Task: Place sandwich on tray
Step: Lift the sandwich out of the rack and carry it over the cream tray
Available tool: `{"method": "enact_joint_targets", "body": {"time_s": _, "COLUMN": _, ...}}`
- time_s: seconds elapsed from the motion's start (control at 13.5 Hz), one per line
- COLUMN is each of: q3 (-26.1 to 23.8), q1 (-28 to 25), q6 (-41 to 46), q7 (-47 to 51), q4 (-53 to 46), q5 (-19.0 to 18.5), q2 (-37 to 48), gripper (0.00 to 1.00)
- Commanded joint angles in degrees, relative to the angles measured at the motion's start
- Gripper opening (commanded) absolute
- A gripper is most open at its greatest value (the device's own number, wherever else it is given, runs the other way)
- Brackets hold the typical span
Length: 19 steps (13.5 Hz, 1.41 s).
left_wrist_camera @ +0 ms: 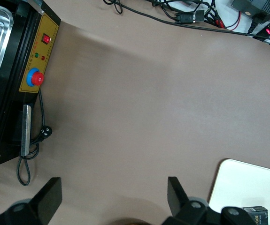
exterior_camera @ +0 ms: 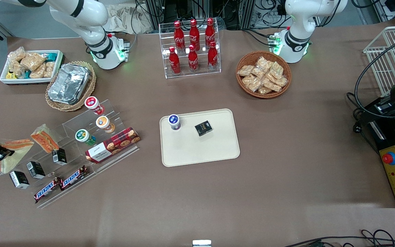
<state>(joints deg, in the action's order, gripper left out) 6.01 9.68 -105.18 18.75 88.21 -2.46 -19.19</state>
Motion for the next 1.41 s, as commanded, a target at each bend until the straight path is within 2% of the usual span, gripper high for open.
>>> {"method": "enact_joint_targets", "body": {"time_s": 0.0, "q3": -2.84, "q1": 0.16, "q6": 3.92, "q7": -5.53, "q4": -0.85, "q5": 1.05, "q2": 2.48, "gripper": 0.00}}
{"method": "enact_joint_targets", "body": {"time_s": 0.22, "q3": -5.92, "q1": 0.08, "q6": 7.88, "q7": -20.29, "q4": -0.94, "q5": 0.96, "q2": 3.37, "gripper": 0.00}}
{"method": "enact_joint_targets", "body": {"time_s": 0.52, "q3": -12.85, "q1": -0.01, "q6": 9.55, "q7": -20.59, "q4": -0.94, "q5": 1.14, "q2": 5.57, "gripper": 0.00}}
{"method": "enact_joint_targets", "body": {"time_s": 0.74, "q3": -19.88, "q1": -0.01, "q6": 9.38, "q7": -20.50, "q4": -0.94, "q5": 0.96, "q2": 5.57, "gripper": 0.00}}
{"method": "enact_joint_targets", "body": {"time_s": 1.04, "q3": -25.87, "q1": -0.80, "q6": 9.65, "q7": -21.03, "q4": -0.94, "q5": 0.79, "q2": 5.48, "gripper": 0.00}}
{"method": "enact_joint_targets", "body": {"time_s": 1.34, "q3": -26.14, "q1": -10.01, "q6": 9.30, "q7": -27.79, "q4": -0.94, "q5": 0.17, "q2": 5.39, "gripper": 0.00}}
